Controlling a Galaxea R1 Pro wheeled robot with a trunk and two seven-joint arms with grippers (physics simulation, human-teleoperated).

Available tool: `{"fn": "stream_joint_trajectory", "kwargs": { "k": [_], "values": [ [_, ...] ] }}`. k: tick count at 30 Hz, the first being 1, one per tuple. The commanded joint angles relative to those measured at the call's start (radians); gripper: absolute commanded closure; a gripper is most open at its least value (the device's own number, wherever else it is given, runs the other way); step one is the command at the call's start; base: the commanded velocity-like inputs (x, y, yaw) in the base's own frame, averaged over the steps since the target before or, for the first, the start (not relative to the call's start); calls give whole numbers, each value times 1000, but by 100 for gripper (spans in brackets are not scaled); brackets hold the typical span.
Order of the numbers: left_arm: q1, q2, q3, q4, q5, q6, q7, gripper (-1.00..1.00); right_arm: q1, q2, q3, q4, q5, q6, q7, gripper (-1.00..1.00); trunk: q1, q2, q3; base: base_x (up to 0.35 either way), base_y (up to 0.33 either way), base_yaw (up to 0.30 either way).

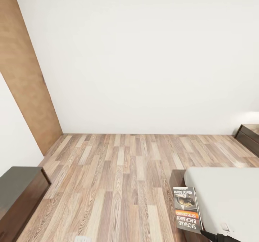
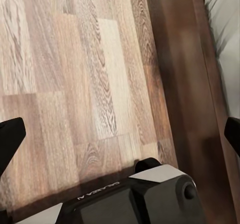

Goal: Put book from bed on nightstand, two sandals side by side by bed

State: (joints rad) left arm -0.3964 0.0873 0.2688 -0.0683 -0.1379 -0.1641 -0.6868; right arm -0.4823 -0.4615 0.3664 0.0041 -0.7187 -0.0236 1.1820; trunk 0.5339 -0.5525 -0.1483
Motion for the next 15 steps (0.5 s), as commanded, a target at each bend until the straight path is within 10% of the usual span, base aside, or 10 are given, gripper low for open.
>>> {"fn": "stream_joint_trajectory", "kwargs": {
  "k": [1, 15],
  "values": [
    [-1, 0, 7, 1, -11, -6, -2, -100, -1, 0, 8, 0, -7, -2, 2, 100, 0, -2, 0, 0, 0, 0],
    [-1, 0, 7, 1, -11, -6, -2, -100, -1, 0, 8, 0, -7, -2, 2, 100, 0, -2, 23, 0, 0, 0]
  ]
}}
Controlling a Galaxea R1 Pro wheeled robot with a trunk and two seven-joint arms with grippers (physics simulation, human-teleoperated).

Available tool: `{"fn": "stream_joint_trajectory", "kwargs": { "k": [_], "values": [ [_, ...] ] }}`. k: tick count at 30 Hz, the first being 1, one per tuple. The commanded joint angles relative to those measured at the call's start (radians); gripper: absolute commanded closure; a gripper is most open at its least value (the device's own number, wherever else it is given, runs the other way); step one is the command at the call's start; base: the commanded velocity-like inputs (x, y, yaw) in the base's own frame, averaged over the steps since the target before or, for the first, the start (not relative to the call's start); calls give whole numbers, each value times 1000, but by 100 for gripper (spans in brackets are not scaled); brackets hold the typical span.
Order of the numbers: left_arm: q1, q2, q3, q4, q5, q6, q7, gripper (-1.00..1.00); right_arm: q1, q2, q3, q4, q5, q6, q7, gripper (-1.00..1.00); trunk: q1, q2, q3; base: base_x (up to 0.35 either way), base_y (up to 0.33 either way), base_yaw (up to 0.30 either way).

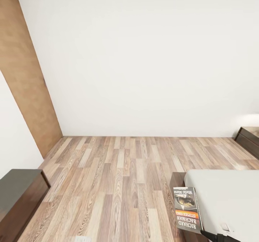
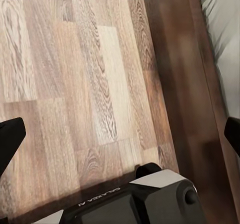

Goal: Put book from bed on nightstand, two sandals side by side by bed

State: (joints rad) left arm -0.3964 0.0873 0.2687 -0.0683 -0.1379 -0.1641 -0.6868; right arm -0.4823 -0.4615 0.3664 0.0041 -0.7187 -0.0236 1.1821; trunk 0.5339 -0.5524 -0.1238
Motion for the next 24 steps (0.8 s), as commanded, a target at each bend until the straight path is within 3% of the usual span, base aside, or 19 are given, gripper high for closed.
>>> {"fn": "stream_joint_trajectory", "kwargs": {
  "k": [1, 24],
  "values": [
    [-1, 0, 7, 1, -11, -6, -2, -100, -1, 0, 8, 0, -7, -2, 2, 100, 0, -2, -1, 0, 0, 0],
    [-1, 0, 7, 1, -11, -6, -2, -100, -1, 0, 8, 0, -7, -2, 4, 100, 0, -2, 22, 0, 0, 0]
  ]
}}
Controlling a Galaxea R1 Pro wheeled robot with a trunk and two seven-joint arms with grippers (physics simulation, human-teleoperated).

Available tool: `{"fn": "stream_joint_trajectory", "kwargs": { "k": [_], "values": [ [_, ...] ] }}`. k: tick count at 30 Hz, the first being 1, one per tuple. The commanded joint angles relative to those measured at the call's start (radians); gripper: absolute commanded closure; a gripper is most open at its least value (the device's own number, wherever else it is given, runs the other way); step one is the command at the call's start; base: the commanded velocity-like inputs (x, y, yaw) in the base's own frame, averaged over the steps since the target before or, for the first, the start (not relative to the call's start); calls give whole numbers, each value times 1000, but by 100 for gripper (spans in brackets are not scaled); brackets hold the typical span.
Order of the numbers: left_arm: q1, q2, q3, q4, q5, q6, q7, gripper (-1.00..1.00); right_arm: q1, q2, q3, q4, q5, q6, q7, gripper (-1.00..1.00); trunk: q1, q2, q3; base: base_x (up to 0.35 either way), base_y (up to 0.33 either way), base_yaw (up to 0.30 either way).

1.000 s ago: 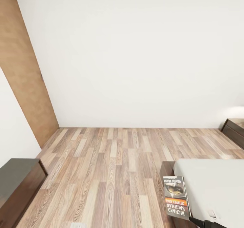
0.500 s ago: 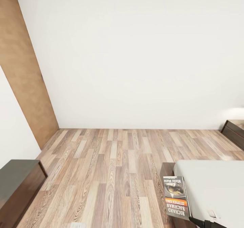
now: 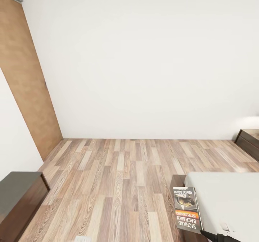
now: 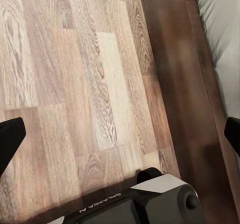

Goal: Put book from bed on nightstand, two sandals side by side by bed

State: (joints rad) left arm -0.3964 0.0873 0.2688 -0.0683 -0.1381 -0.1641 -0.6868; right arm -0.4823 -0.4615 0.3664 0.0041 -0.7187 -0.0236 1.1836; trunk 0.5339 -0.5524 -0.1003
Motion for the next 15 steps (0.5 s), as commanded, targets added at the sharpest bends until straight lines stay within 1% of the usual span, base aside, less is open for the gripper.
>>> {"fn": "stream_joint_trajectory", "kwargs": {
  "k": [1, 9, 15],
  "values": [
    [-1, 0, 7, 1, -11, -6, -2, -100, -1, 0, 8, 0, -7, -2, 2, 100, 0, -2, 0, 0, 0, 0],
    [-1, 0, 7, 1, -11, -6, -2, -100, -1, 0, 8, 0, -7, -2, 5, 100, 0, -2, 3, 0, 0, 0],
    [-1, 0, 7, 1, -11, -6, -2, -100, -1, 0, 8, 0, -7, -2, 7, 100, 0, -2, 11, 0, 0, 0]
  ]
}}
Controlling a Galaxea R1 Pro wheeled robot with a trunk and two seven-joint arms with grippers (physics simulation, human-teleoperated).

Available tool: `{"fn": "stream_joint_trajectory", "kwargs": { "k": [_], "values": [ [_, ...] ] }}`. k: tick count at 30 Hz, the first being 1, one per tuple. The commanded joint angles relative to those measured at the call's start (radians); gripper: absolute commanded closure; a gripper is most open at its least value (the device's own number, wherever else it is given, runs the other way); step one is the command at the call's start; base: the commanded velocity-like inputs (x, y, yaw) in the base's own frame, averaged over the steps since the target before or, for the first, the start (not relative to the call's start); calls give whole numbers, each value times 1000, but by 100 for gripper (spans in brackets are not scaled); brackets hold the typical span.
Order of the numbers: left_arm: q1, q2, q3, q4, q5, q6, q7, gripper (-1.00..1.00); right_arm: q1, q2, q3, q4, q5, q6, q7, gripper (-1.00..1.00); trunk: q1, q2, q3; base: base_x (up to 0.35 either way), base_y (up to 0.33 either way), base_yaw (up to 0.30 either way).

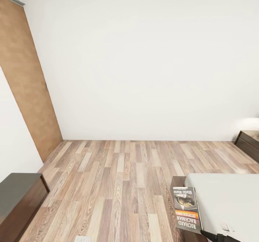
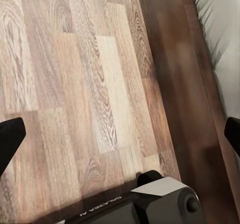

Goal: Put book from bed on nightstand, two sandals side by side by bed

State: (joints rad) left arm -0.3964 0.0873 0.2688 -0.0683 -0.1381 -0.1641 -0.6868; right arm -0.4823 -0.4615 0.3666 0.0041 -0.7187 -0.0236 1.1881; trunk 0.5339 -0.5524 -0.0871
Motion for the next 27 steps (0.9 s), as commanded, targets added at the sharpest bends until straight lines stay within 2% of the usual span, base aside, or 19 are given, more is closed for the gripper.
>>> {"fn": "stream_joint_trajectory", "kwargs": {
  "k": [1, 18, 27],
  "values": [
    [-1, 0, 7, 1, -11, -6, -2, -100, -1, 0, 8, 0, -7, -2, 2, 100, 0, -2, 0, 0, 0, 0],
    [-1, 0, 7, 1, -11, -6, -2, -100, -1, 0, 8, 0, -7, -2, -2, 100, 0, -2, 27, 0, 0, 0],
    [-1, 0, 7, 1, -11, -6, -2, -100, -1, 0, 8, 0, -6, -2, -7, 100, 0, -2, 29, 0, 0, 0]
  ]
}}
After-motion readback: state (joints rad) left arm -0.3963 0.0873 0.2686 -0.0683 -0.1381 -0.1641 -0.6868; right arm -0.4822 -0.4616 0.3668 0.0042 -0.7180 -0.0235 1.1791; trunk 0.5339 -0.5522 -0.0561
